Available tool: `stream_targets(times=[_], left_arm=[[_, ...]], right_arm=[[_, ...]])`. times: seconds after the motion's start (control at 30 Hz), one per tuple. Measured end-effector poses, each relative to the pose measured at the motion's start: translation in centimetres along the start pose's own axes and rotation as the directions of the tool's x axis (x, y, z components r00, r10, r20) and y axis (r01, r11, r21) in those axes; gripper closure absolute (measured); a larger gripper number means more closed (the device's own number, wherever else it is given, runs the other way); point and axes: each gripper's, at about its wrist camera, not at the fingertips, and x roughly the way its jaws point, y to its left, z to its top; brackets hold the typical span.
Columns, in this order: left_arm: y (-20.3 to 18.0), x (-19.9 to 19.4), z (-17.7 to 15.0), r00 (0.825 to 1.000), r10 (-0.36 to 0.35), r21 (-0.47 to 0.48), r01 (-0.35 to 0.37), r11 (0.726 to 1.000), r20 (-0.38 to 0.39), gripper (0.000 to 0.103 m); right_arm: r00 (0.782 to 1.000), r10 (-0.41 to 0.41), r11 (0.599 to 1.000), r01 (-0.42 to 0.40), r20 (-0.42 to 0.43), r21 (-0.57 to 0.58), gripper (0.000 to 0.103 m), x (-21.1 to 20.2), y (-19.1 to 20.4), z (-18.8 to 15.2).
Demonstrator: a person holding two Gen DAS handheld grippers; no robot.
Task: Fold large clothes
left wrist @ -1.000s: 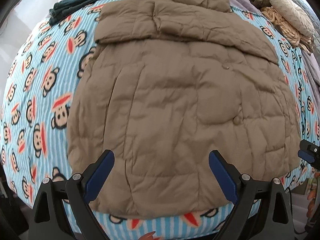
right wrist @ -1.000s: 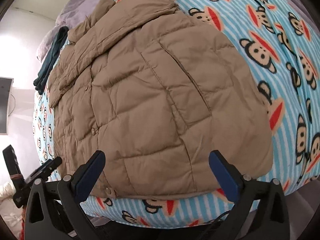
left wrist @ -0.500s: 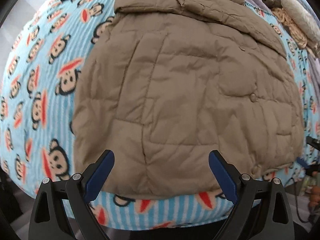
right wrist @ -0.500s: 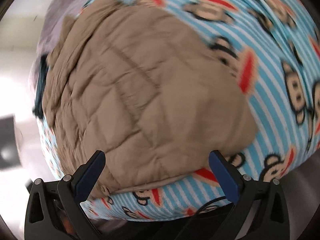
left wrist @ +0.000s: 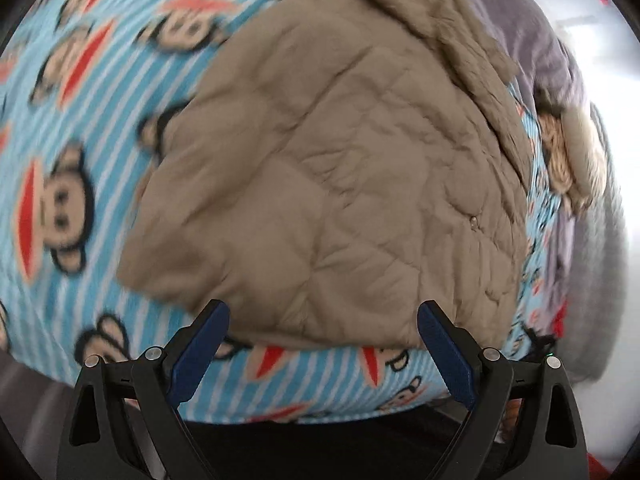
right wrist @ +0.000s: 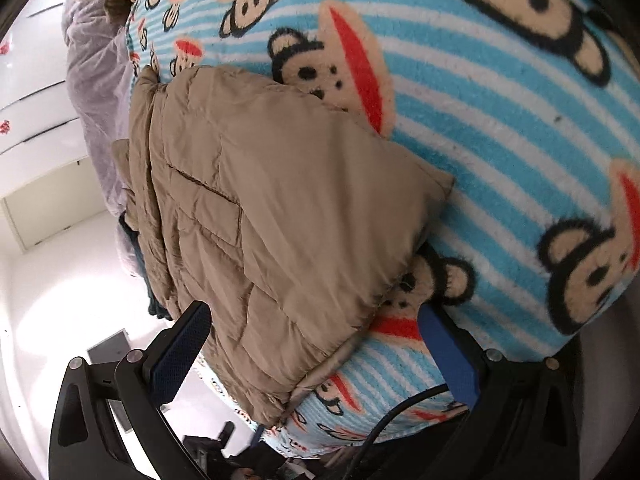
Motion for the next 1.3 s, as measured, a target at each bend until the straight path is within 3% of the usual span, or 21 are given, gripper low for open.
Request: stream_targets(times=[0.2,0.47,0.6,0.63,0.67,0.7,0.73,0.77,0.8,0.87,0.9,1.0,1.3], left_arm=[[1.7,2.8,-1.6,0.995,-0.077,-0.082,0.072,0.994,-0.059,0.007],[0.0,4.9,0.1,0.992,-0.125,-0.093,0.123,0.988,-0.017,0.007],[-1.0,5.6,0.5,0.994,-0.105,-0.083,0.105,0.991,-0.005,0.008],[-1.1,5.6,0.5,0.995,-0.102,-0.078,0.102,0.992,0.003,0.009],[-1.2,5.5,0.4,0.995,-0.1,-0.072,0.1,0.992,0.01,0.025],[-1.3,5.4,0.5,0.996,-0.094,-0.065,0.094,0.993,0.01,0.048],[-1.2,5.4,0.6,0.996,-0.093,-0.062,0.093,0.994,0.009,0.058],[-1.2,5.3,0.7,0.994,-0.107,-0.063,0.108,0.992,0.017,0.076],[-1.0,5.1,0.7,0.993,-0.119,-0.062,0.121,0.991,0.025,0.086],[-0.9,4.3,0.9,0.99,-0.131,-0.052,0.133,0.99,0.044,0.089],[-1.0,3.9,0.9,0.989,-0.135,-0.043,0.137,0.99,0.052,0.091],[-2.1,2.1,1.1,0.983,-0.162,-0.01,0.163,0.987,0.088,0.091],[-8.0,-5.2,4.7,0.939,-0.264,0.152,0.235,0.96,0.218,0.091]], right_arm=[[1.0,-0.022,1.0,0.022,-0.018,-0.017,0.0,1.0,0.2,-0.1],[1.0,-0.006,1.0,0.005,-0.027,-0.02,0.0,1.2,0.3,0.1],[0.998,0.048,0.999,-0.048,-0.028,-0.012,0.0,1.7,0.6,0.3],[0.998,0.06,0.998,-0.06,-0.028,-0.011,0.001,1.7,0.7,0.2],[0.997,0.069,0.998,-0.069,-0.027,-0.007,0.002,1.8,0.7,0.2],[0.997,0.076,0.997,-0.076,-0.024,0.0,0.006,1.8,0.7,0.2],[0.996,0.082,0.997,-0.082,-0.021,0.009,0.021,1.7,0.6,0.1],[0.996,0.085,0.996,-0.084,-0.021,0.019,0.03,1.7,0.5,0.1],[0.996,0.08,0.996,-0.079,-0.024,0.029,0.045,1.8,0.4,0.1],[0.997,0.068,0.997,-0.067,-0.035,0.042,0.065,2.0,0.0,0.0],[0.998,0.058,0.998,-0.057,-0.035,0.036,0.088,2.0,0.0,0.0],[0.998,0.052,0.999,-0.053,-0.018,-0.004,0.095,1.5,0.7,-0.3],[0.994,0.109,0.967,-0.106,-0.002,-0.23,0.096,-1.6,8.6,-0.3]])
